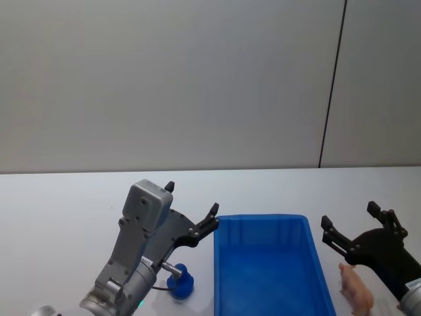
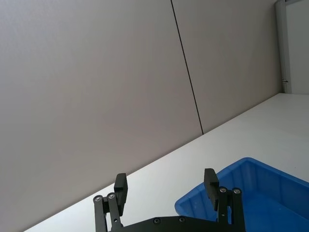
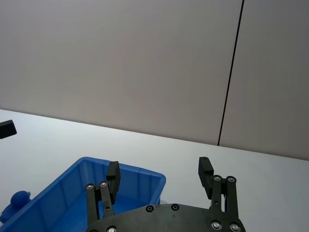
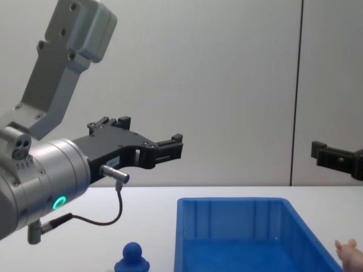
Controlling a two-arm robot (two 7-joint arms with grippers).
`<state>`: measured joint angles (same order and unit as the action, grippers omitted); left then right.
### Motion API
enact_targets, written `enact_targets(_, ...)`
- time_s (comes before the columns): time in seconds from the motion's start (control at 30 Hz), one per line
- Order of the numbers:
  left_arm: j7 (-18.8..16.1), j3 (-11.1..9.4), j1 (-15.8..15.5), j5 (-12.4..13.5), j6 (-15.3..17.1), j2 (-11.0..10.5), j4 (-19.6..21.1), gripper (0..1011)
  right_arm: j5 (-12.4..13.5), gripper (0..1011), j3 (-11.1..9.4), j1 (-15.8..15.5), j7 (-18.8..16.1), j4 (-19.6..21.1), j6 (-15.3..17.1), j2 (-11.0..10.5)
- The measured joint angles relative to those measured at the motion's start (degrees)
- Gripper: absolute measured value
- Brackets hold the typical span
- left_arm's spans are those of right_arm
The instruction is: Pick up the two dolls from the table and place them into the box.
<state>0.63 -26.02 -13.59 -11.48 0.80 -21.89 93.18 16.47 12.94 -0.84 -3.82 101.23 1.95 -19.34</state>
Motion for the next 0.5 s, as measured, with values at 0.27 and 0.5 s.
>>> enact_targets(0.27,0.00,0.00,0.00,0.00,0.00,0.00,0.00,1001,0.00,1001,0.00,0.00,0.00,0.00,0.00,0.00)
enact_targets(0.5,0.00,0.00,0.00,0.00,0.00,0.00,0.00,1001,0.00,1000,0.00,0.00,0.00,0.00,0.00,0.00)
